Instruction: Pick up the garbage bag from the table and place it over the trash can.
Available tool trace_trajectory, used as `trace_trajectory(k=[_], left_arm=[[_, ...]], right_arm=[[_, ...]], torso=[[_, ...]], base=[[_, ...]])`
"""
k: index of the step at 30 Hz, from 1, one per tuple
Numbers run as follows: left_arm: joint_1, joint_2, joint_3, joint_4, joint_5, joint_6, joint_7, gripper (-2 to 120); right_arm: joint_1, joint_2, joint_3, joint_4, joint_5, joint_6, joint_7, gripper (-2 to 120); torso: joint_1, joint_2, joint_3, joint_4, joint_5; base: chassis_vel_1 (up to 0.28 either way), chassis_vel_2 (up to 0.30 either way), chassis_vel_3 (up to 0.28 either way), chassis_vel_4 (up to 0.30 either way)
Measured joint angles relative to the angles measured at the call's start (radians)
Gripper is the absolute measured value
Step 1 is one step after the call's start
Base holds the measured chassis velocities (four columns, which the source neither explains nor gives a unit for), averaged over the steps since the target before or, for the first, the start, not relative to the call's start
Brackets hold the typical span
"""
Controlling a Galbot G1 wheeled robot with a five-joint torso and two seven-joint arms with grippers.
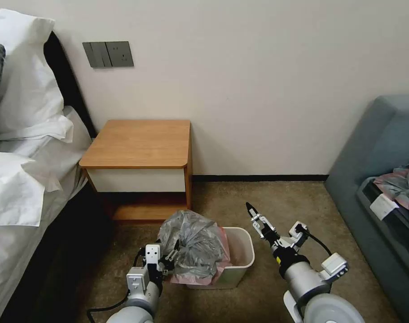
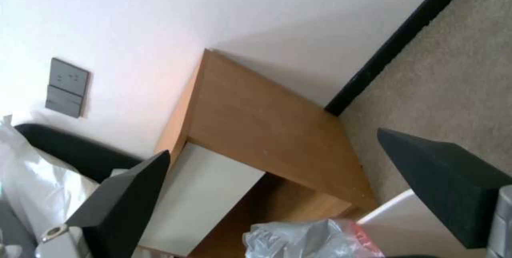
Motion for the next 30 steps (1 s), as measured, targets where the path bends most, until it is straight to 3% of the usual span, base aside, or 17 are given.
trace_trajectory(k=[14, 30], left_arm=[[-0.044, 0.001, 0.056, 0.039, 0.041, 0.004, -0.012, 67], [-0.109, 0.014, 0.093, 0.095, 0.018, 0.080, -0.079, 57]], right_arm=[[-0.011, 0.010, 0.002, -0.004, -0.011, 0.003, -0.001, 100], [-0.019, 0.023, 0.002, -0.012, -0.026, 0.008, -0.001, 100]], torso=[[0.000, 0.000, 0.000, 0.0000, 0.0000], [0.000, 0.000, 0.000, 0.0000, 0.0000]], base=[[0.000, 0.000, 0.000, 0.000], [0.000, 0.000, 0.000, 0.000]])
